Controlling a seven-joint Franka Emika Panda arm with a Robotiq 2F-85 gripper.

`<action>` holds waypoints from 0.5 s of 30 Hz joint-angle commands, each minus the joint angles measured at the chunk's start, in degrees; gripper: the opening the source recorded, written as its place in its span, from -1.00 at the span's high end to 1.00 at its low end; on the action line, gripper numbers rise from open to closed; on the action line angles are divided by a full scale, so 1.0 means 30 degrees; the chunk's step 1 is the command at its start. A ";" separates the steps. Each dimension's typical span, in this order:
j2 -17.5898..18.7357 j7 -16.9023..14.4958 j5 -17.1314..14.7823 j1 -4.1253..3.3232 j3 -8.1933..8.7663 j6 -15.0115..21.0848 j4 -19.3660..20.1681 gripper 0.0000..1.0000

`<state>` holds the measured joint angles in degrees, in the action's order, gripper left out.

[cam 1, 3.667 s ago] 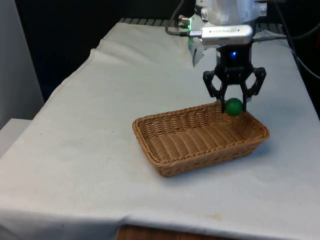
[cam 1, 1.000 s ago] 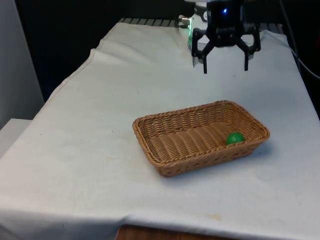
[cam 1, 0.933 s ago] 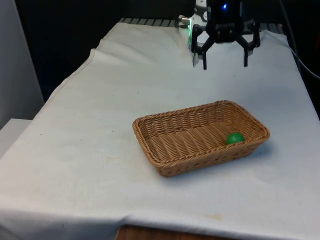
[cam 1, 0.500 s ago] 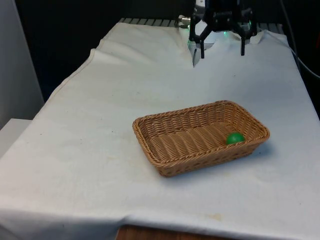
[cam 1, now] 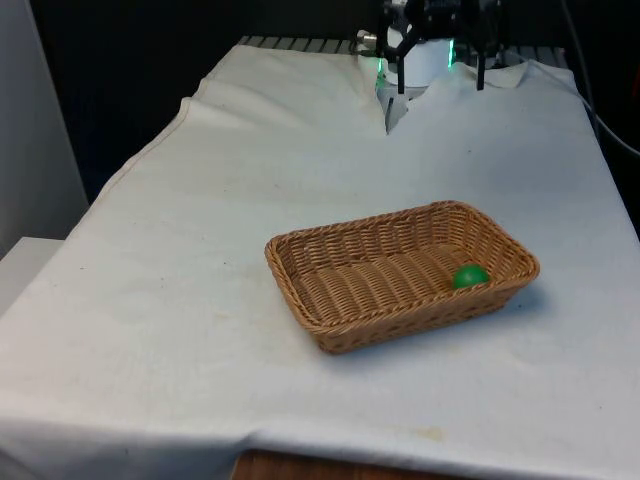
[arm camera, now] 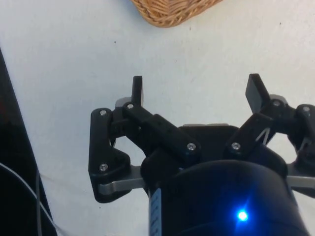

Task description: Pick up the ball and place it into the basket.

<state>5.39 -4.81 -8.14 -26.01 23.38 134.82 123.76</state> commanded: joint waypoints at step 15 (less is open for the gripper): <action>-0.1261 0.1967 0.1700 -0.0038 0.0019 -0.0516 0.0535 -1.00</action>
<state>1.89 0.00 -4.18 -26.01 23.32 133.21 125.08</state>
